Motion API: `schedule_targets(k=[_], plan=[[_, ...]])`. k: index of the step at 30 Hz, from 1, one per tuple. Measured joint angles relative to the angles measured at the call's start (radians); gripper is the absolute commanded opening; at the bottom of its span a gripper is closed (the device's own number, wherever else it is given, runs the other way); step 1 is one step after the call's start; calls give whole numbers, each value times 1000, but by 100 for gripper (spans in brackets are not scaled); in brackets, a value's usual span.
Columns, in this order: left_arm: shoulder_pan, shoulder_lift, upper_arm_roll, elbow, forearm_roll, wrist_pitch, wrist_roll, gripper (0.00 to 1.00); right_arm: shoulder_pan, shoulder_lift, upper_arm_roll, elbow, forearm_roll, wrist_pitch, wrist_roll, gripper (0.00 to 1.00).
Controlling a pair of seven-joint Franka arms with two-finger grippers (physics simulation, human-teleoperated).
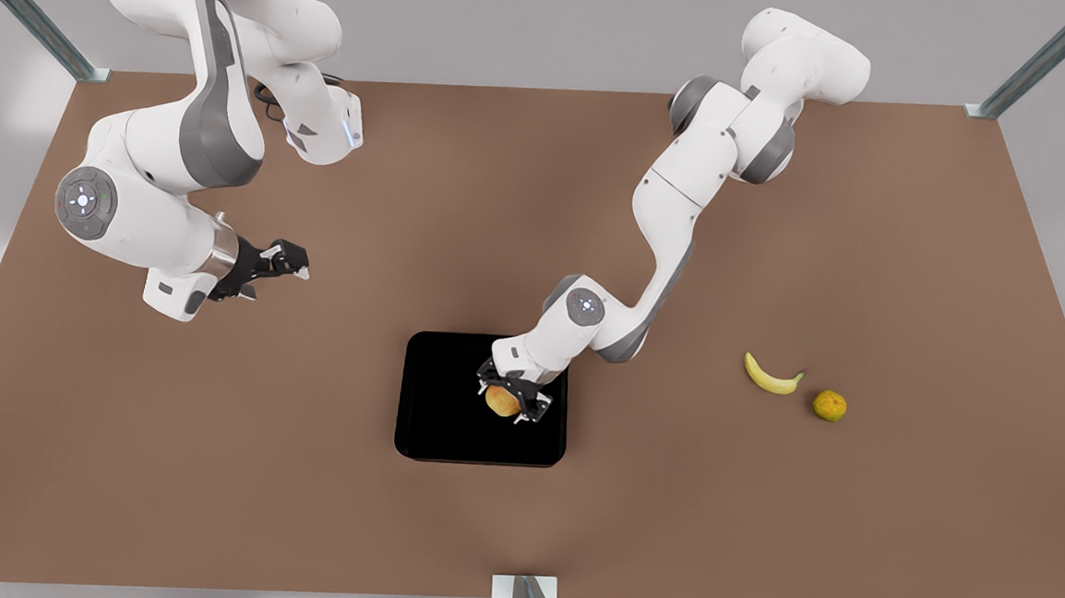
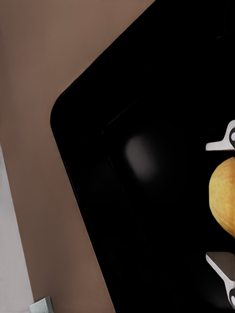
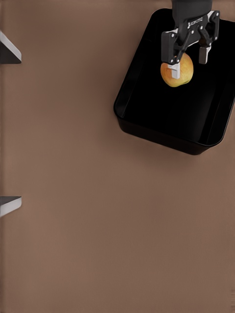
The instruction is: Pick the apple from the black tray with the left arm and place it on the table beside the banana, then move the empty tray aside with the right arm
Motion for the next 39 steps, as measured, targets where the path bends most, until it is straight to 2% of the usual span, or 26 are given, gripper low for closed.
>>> schedule_targets(k=[33,37,39], plan=[[-11,33,4,-11,45,1,-4,100,0,6,3,0,-1,2,-1,100],[-11,34,5,-11,50,2,-6,89,2,7,3,0,-1,2,-1,100],[-11,34,5,-11,52,2,-8,89,2,7,2,0,-1,2,-1,100]])
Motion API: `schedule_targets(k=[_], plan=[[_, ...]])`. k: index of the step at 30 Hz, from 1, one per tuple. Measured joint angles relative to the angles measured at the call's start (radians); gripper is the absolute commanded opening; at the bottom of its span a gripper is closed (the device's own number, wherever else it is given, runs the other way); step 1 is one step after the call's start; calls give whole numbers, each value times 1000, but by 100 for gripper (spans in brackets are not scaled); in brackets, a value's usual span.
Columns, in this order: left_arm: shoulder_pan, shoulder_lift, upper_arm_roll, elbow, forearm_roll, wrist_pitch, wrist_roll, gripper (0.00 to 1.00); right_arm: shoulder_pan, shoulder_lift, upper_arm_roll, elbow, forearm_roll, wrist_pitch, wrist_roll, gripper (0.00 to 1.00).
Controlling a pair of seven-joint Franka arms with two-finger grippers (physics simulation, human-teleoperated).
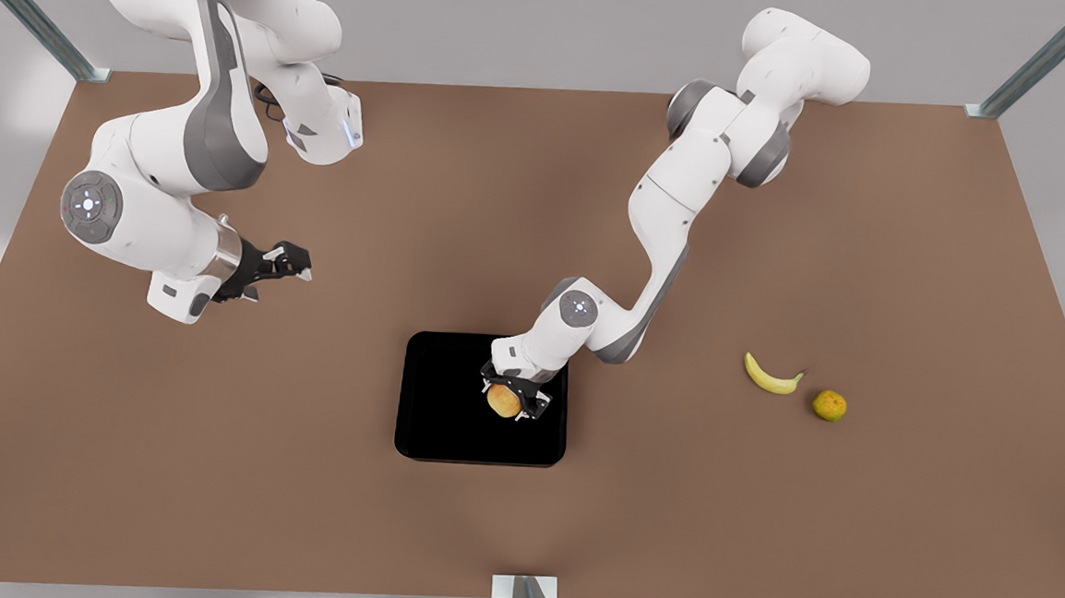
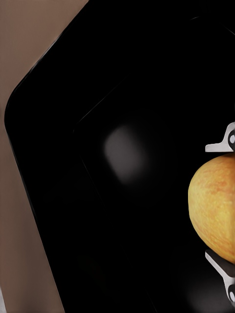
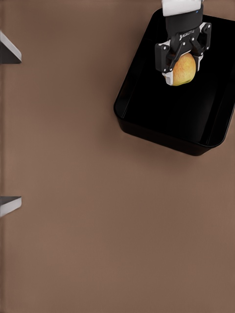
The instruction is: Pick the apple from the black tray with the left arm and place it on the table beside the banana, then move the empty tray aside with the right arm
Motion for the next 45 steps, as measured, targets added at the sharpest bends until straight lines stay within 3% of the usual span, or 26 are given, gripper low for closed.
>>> schedule_targets(k=[15,22,36,45], plan=[[6,-42,1,-2,2,-32,-9,87,-1,1,0,1,1,0,0,100],[11,-130,4,-44,1,-99,-11,87,-1,1,0,1,0,0,0,100],[115,-455,7,-327,19,-282,5,86,-1,1,-1,0,0,0,0,100],[252,-578,6,-552,85,-345,27,86,-1,1,0,0,-1,0,0,100]])
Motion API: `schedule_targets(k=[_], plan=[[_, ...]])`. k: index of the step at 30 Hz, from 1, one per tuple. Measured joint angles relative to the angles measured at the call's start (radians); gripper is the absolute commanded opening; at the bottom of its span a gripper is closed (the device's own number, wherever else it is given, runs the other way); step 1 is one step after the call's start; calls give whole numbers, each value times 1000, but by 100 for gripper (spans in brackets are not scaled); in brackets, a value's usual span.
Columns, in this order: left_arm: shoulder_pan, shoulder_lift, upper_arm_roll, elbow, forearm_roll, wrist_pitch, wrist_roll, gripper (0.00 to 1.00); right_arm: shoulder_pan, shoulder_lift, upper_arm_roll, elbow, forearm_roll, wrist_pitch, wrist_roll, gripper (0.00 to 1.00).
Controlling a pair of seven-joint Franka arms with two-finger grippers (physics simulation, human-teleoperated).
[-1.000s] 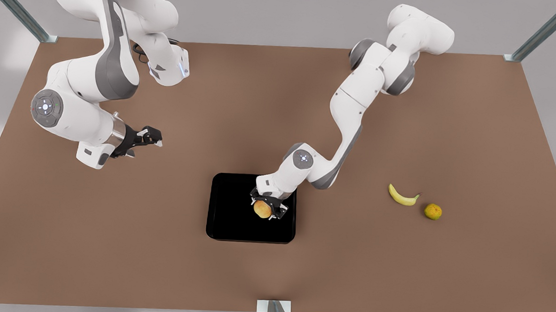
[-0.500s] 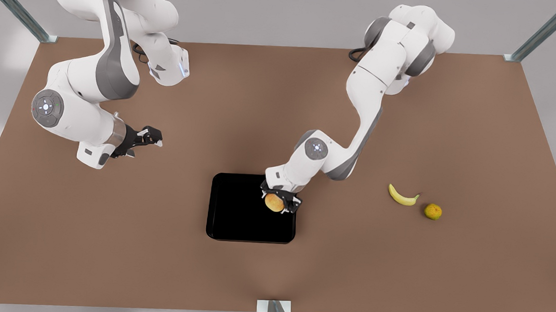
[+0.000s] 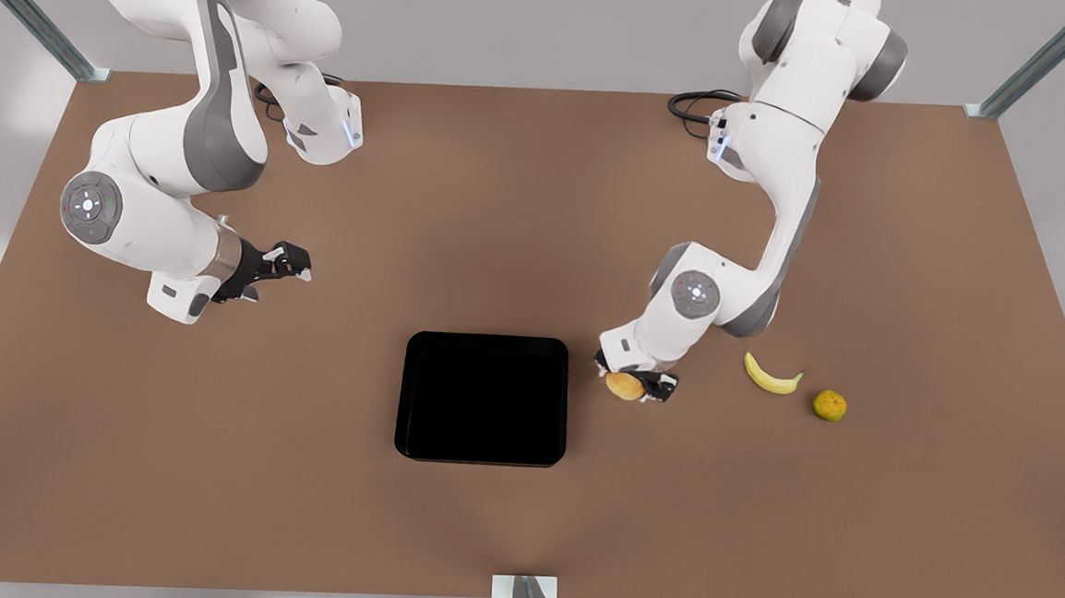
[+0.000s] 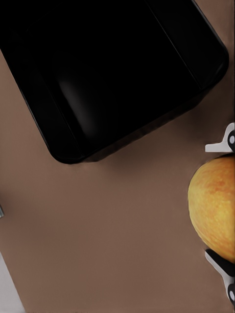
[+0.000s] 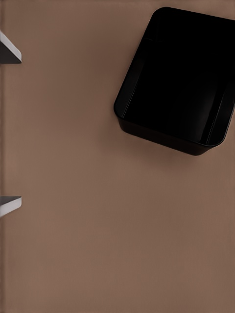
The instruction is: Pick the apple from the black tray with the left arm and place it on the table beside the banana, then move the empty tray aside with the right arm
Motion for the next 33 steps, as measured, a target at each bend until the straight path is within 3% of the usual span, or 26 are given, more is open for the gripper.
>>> schedule_targets(k=[7,11,12,21,26,29,33], plan=[[85,-20,-2,-58,83,-29,14,86,13,0,30,40,-16,5,1,100],[111,-13,-2,-67,122,-36,21,89,334,162,71,203,-164,37,70,100],[111,-12,-2,-67,125,-37,24,100,341,200,73,244,-174,43,94,100],[115,-31,-2,-62,130,-58,47,100,260,503,54,369,-208,162,318,100],[142,-232,2,-9,32,-246,52,100,239,539,49,381,-208,202,408,100],[147,-262,29,201,-11,-498,21,100,240,543,53,358,-208,237,471,100],[173,-273,122,272,-33,-743,-40,100,238,582,52,353,-217,288,534,100]])
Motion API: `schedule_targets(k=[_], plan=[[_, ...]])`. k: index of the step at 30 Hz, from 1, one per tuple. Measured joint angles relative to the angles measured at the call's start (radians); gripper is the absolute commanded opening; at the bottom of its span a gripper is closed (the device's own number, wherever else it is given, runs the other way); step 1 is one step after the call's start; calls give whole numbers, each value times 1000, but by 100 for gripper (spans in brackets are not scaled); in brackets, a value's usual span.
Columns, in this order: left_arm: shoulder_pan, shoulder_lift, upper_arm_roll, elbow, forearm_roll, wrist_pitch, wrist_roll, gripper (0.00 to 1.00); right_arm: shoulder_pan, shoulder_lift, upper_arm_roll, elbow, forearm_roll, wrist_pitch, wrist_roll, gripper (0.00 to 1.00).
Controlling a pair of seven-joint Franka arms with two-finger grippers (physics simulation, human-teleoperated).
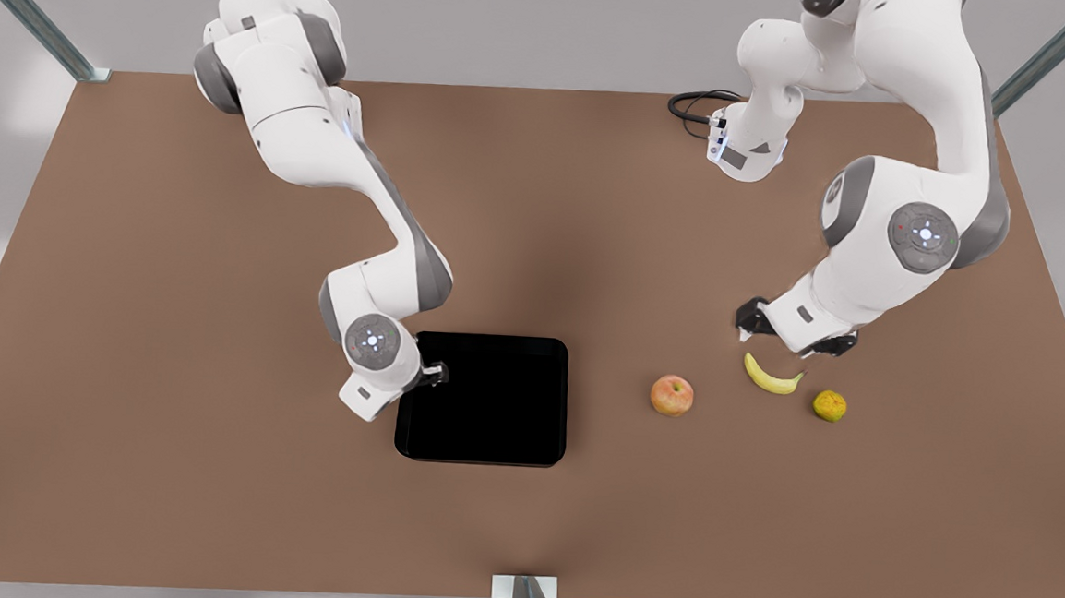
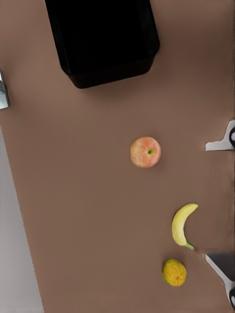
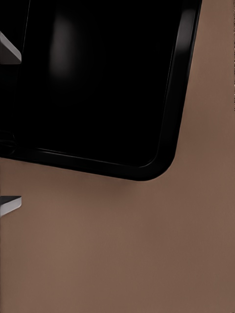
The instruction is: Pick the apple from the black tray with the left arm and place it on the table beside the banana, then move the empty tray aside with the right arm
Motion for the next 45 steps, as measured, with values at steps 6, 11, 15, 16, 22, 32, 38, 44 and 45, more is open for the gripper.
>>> schedule_targets(k=[6,11,15,16,22,32,38,44,45], plan=[[45,2,87,57,-43,-170,-42,100,-18,28,-9,-61,7,78,65,100],[16,12,57,58,-56,-224,-66,100,-21,53,-10,-99,10,134,103,100],[16,13,53,58,-75,-244,-81,100,-44,90,-3,-100,9,160,124,100],[16,13,52,58,-78,-247,-84,100,-50,95,-1,-100,9,167,128,100],[15,13,51,58,-87,-259,-100,100,-53,101,12,-100,11,189,141,50],[13,14,50,58,-87,-264,-119,100,-55,119,13,-100,45,199,136,13],[13,14,50,59,-86,-265,-127,100,-53,111,25,-98,70,203,119,4],[13,14,50,61,-86,-265,-132,100,-63,-3,32,-89,77,153,110,4],[13,14,50,61,-86,-265,-133,100,-81,-36,33,-88,78,130,106,4]])
